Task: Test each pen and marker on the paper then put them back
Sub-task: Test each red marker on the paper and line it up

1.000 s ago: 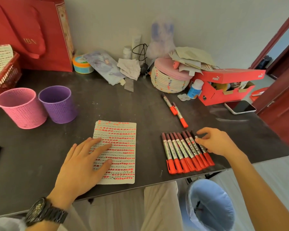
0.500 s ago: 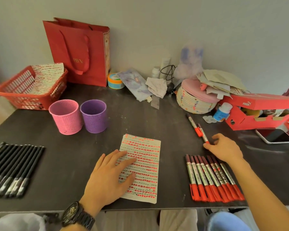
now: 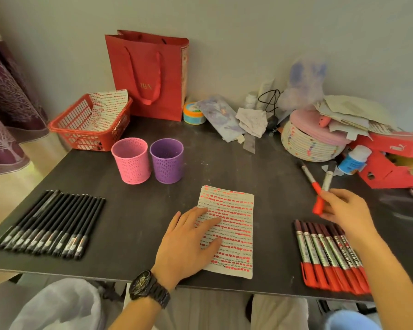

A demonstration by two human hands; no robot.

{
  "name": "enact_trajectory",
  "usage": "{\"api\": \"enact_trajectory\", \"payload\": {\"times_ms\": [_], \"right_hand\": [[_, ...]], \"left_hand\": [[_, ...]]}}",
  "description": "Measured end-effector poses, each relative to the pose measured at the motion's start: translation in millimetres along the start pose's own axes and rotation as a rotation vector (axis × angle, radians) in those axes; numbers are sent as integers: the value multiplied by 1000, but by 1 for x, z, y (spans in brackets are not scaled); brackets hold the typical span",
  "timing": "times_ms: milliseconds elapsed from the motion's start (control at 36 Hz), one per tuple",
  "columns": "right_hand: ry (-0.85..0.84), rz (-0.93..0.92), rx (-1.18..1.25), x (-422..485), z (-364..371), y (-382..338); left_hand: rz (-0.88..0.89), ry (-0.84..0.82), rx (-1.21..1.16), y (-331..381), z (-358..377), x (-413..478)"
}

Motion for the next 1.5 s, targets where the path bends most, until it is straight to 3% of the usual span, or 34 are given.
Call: {"api": "enact_trajectory", "payload": {"times_ms": [111,361,472,583,722,806,944,1083,1222,1333,1417,1500], "right_hand": [[-178,-30,348,-72,28,-9],[-361,0,402,-203,90,20],[-411,-35,454,-234,108,34],[-273,50,629,-246,111,39],[-173,274,1121,-253,116,37],[-85,335,1147,-247,112,33],[-95,368,1117,-233,107,30],[-377,269,1122,-229,102,21],[-576,235,1143,-227,103,14],[-696,182,1316,-211,80,11],[-554,75,1264,-182,45,5],[-387,61,1088,-169,46,4]], "left_hand": [[23,34,-57,1,-4,0],[63,342,-368,41,-15,-59],[54,139,-515,68,-2,-86],[-25,189,-326,77,13,-100],[-23,335,-167,86,22,-106],[31,368,-145,91,25,-106],[-68,297,-221,91,29,-103],[-133,31,-529,95,32,-106],[-164,-105,-724,93,28,-106],[-314,-381,-861,80,33,-109],[-424,-291,-827,56,29,-110],[-326,-144,-893,59,20,-107]]}}
Point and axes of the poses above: each hand's wrist, its own x-axis towards the middle knuckle, its own z-axis out of the palm, y = z × x, the point moved 3 cm from there along x, towards the middle knuckle, and after that the axes turned 3 degrees about -y, right-handed, at the moved point
